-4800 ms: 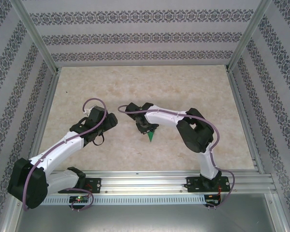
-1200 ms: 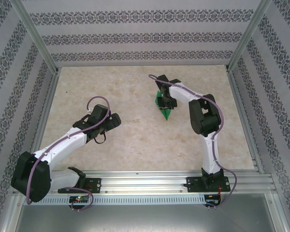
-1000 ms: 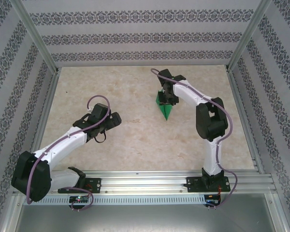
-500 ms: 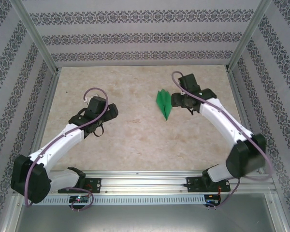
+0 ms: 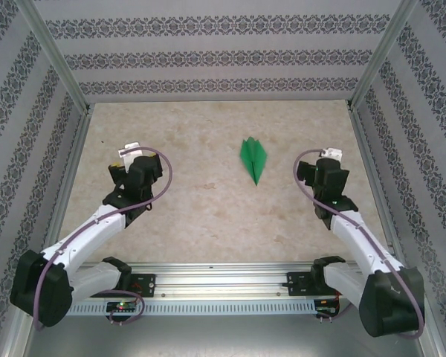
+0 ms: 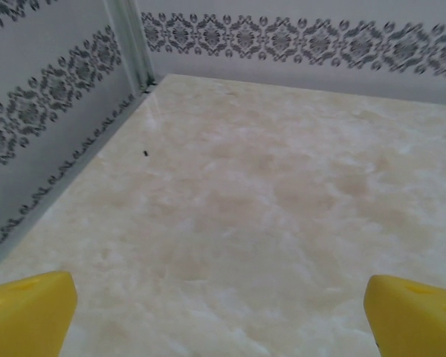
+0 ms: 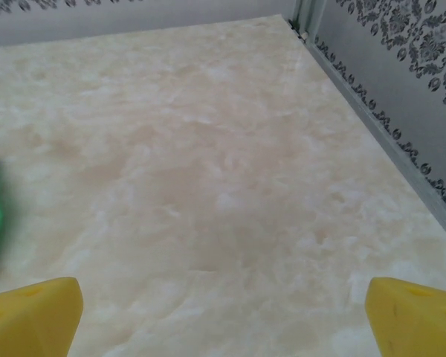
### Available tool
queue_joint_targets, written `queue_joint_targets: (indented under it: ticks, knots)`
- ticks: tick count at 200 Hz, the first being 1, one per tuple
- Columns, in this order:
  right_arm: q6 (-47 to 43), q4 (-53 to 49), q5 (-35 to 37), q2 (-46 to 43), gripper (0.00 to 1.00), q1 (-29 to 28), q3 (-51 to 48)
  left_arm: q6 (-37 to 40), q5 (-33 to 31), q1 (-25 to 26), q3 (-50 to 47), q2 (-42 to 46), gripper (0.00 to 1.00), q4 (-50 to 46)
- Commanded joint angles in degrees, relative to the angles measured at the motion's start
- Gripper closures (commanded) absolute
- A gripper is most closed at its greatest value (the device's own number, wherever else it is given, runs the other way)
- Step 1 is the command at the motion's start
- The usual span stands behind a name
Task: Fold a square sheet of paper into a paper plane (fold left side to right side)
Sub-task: Reset both arms
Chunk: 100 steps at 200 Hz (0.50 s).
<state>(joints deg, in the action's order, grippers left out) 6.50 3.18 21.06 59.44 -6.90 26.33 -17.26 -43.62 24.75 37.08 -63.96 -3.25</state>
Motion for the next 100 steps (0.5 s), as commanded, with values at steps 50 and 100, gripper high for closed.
queue_joint_targets:
  ticks: [50, 100]
  knots:
    - [-6.7, 39.9, -6.7, 15.7, 0.02, 4.2, -6.0, 13.4, -2.0, -4.2, -9.5, -3.9, 0.00, 22.6]
    - [-7.6, 53.4, -11.5, 27.8, 0.02, 5.2, -6.3, 17.3, 4.7, -6.9, -15.4, -5.0, 0.00, 30.2]
